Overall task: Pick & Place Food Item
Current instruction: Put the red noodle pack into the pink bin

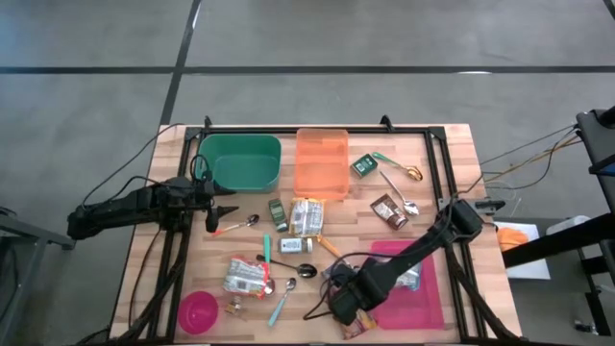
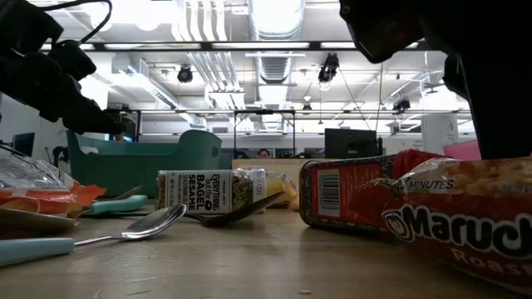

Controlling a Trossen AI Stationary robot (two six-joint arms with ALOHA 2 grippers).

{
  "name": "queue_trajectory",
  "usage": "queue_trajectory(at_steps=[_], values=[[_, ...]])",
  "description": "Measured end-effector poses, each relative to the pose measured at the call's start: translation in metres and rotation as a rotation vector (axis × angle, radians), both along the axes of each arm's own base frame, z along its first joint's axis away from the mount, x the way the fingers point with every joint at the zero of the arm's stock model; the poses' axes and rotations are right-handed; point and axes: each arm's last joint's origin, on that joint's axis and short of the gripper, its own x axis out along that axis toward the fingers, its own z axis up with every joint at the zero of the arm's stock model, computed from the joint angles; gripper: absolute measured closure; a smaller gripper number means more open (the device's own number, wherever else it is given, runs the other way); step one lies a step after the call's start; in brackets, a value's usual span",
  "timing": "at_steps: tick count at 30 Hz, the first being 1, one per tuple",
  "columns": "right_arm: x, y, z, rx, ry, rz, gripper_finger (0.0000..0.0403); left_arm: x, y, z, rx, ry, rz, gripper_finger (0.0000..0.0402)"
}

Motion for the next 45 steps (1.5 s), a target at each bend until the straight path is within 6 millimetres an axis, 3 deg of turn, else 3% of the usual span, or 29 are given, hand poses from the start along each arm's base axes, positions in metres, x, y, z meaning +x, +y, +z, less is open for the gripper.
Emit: queue_trajectory(at_steps=[21,25,38,45], values=[[0.004,-0.005,-0.015,0.04,-0.048,-0.078,0.0163,0.0,0.0,0.0,0.0,0.0,0.0,0.0141],[0.003,-0.005,-0.017,0.044,-0.047,-0.091,0.0198,0.0,0.0,0.0,0.0,0.0,0.0,0.0141],[0.002,-0.005,-0.018,0.036,-0.037,-0.073,0.0371,0.0,0.0,0.0,0.0,0.0,0.0,0.0141],[0.002,-0.004,-0.017,0.039,-0.038,-0.074,0.0384,0.0,0.0,0.0,0.0,0.0,0.0,0.0141]])
